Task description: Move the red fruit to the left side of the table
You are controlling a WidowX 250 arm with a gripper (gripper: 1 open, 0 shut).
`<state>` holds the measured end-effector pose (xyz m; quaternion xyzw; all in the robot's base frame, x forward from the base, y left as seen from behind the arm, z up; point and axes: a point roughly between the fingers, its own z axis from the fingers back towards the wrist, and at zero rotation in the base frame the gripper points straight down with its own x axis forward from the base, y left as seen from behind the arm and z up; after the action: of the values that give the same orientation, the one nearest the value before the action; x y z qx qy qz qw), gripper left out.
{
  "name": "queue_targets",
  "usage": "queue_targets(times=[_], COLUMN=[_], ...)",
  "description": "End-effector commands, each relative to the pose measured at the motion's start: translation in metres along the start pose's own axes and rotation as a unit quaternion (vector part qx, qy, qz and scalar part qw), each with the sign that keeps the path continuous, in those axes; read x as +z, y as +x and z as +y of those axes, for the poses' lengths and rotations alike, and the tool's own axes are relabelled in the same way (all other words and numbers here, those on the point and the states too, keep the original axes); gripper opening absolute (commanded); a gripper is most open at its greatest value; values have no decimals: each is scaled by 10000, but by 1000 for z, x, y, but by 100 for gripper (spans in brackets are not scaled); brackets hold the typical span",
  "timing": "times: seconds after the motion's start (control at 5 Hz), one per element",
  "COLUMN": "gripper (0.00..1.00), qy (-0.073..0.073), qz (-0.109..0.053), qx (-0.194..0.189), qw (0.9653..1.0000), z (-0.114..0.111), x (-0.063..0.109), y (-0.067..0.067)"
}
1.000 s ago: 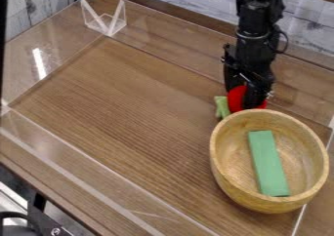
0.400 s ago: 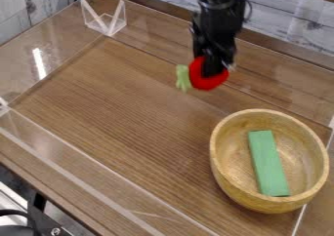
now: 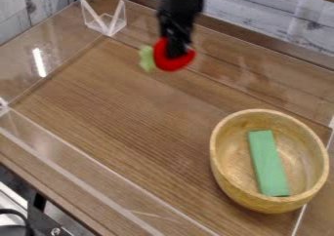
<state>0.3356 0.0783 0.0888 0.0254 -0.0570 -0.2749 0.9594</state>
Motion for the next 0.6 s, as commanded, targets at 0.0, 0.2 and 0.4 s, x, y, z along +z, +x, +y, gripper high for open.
queue_targets(times=[0.0, 0.2, 0.4], gripper=[0, 0, 0], qy=[258, 254, 232], qz=[-206, -189, -207], qx=[66, 157, 192], qw=[9994, 9994, 9993], z=[44, 69, 81], x=[21, 13, 8], y=[-17, -34, -34])
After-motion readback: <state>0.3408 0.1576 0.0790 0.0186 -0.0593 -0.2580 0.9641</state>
